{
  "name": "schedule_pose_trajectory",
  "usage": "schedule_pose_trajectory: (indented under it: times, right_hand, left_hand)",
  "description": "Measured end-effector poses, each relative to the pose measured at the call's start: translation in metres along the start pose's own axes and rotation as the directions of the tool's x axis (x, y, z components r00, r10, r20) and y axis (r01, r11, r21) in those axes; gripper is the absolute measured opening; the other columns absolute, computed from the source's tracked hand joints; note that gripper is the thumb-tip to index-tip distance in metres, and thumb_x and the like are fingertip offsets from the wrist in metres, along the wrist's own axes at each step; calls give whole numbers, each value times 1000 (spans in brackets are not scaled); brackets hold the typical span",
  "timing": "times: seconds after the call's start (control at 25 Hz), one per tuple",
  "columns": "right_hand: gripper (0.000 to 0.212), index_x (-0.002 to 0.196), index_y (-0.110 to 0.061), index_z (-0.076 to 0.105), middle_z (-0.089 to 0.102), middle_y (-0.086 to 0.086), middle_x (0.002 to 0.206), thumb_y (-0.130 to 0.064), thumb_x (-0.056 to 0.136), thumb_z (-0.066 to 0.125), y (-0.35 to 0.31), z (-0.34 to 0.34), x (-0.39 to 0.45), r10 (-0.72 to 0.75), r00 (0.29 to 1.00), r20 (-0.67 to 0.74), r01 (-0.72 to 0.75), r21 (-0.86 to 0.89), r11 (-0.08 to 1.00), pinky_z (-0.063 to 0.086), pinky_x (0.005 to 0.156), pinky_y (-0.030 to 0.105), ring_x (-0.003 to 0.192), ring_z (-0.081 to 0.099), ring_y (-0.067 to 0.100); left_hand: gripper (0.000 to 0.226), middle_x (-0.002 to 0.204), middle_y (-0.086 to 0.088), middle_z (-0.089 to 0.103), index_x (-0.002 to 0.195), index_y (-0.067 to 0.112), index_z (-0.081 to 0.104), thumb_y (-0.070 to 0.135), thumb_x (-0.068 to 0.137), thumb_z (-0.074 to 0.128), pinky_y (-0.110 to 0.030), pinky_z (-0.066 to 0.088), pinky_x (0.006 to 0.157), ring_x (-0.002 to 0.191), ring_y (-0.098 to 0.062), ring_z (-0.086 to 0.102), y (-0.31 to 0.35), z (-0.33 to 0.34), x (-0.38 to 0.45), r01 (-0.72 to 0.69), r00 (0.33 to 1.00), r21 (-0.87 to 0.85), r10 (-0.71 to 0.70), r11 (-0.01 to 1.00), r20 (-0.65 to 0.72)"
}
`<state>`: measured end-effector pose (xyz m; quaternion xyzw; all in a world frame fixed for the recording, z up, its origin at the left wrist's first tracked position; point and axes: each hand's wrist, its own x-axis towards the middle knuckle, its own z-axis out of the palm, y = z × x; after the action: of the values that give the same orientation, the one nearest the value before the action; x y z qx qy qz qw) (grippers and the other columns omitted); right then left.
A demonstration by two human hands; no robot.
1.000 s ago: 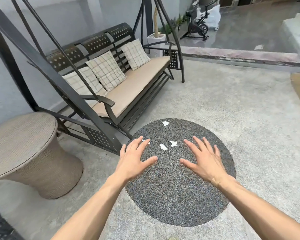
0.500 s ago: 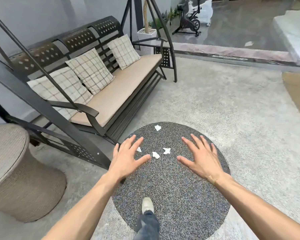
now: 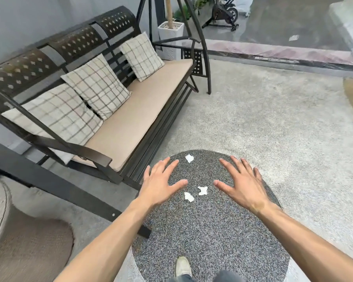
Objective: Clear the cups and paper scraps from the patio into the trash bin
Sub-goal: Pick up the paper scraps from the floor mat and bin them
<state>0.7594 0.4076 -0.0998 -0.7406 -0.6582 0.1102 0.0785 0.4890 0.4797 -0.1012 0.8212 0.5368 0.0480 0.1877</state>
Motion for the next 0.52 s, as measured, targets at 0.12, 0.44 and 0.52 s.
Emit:
schedule_pose_trajectory:
  times: [0.12, 0.44, 0.52]
  right_hand:
    - [82, 143, -52, 4, 2, -6, 158, -89, 73, 21, 8, 8, 33, 21, 1000, 21, -21, -4, 1000, 7, 112, 63, 144, 1, 20]
    - [84, 143, -49, 2, 4, -4, 158, -91, 71, 16, 51, 14, 160, 15, 999, 41, -17, 39, 999, 7, 113, 63, 145, 3, 22]
    - [85, 144, -47, 5, 4, -4, 158, -90, 72, 17, 65, 14, 196, 9, 998, 54, -12, 55, 998, 8, 112, 63, 145, 3, 23]
  left_hand:
    - [87, 161, 11, 6, 147, 49, 10, 90, 71, 20, -51, -5, 118, 147, -12, 5, -7, 2, 41, 4, 1000, -21, -4, 1000, 31]
    - [88, 161, 9, 6, 148, 48, 11, 90, 71, 20, -50, -8, 115, 147, -14, 6, -11, 9, 167, 47, 996, 2, -47, 999, 76]
    - [87, 161, 9, 6, 148, 47, 11, 89, 72, 21, -50, -8, 115, 147, -14, 6, -5, 10, 202, 62, 996, 1, -62, 998, 64]
